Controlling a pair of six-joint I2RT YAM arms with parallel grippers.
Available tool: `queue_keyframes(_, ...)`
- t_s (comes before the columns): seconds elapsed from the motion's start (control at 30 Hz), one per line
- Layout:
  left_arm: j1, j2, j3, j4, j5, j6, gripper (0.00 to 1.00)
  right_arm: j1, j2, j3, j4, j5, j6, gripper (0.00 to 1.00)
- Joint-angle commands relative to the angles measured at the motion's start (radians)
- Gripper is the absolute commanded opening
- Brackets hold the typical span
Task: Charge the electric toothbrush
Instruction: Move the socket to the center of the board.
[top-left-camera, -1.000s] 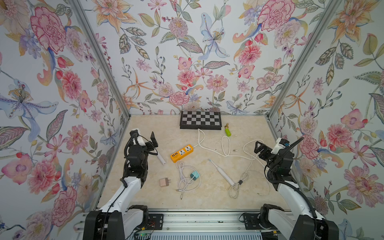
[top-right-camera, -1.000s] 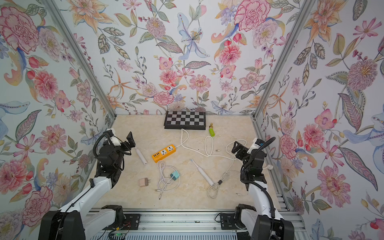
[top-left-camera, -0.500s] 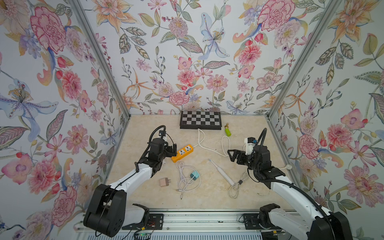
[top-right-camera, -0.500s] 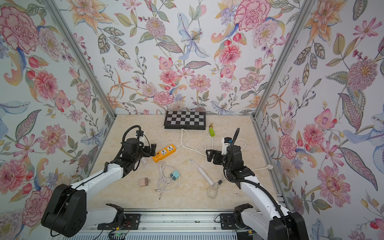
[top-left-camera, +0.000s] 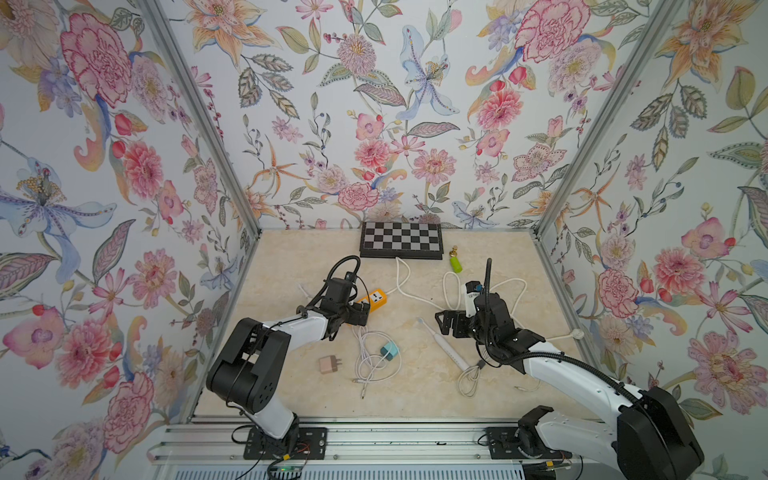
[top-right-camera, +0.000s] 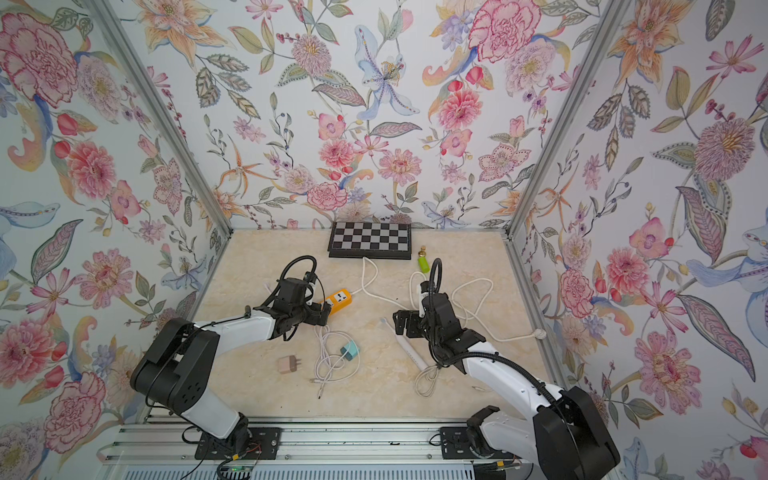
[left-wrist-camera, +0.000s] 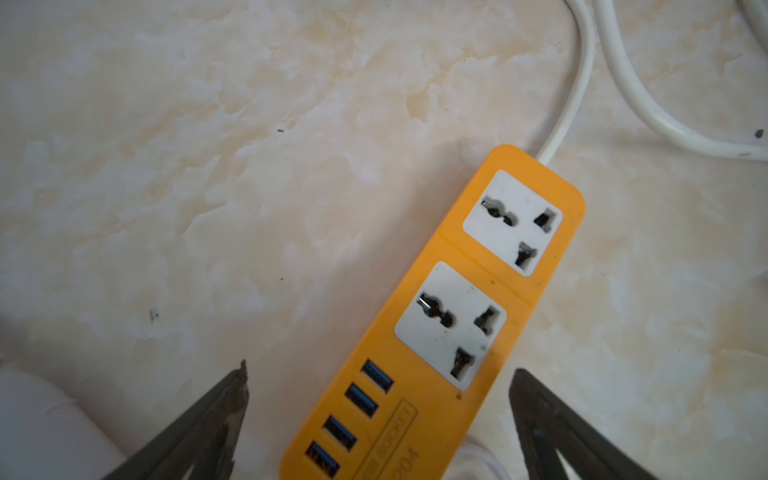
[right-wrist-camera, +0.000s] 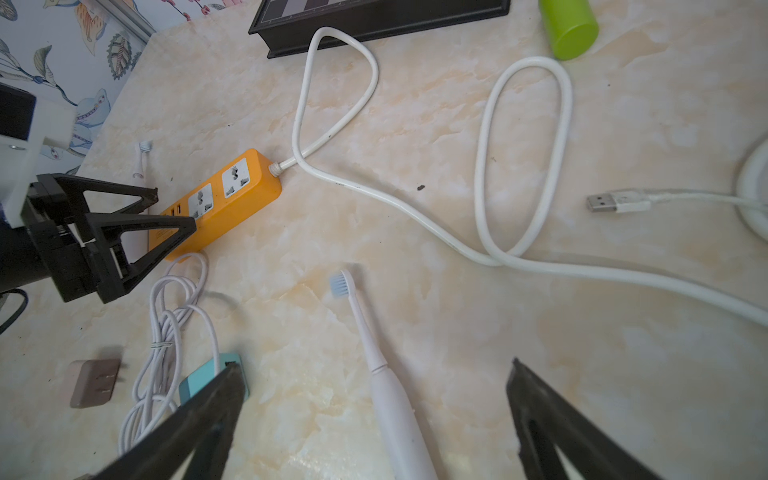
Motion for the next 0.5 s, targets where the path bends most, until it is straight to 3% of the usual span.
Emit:
queue_keyframes(0.0, -0.016, 0.039, 0.030, 0.006, 0.042, 0.030, 0.99, 0.007, 0.009, 0.029, -0.012, 0.031, -0.017, 1.00)
queue_keyframes(0.13, -0.021, 0.086, 0.060, -0.001, 0.034, 0.024, 0.92, 0.007, 0.012, 0.035, -0.012, 0.032, -0.022, 1.00)
queue_keyframes(0.33, -0.041, 0.166, 0.136, 0.001, 0.048, 0.016, 0.71, 0.006, 0.019, 0.041, -0.012, 0.031, -0.030, 1.00)
queue_keyframes(0.47, -0.060, 0.232, 0.216, -0.026, 0.056, 0.027, 0.63, 0.003, 0.019, 0.038, -0.012, 0.038, -0.034, 1.00)
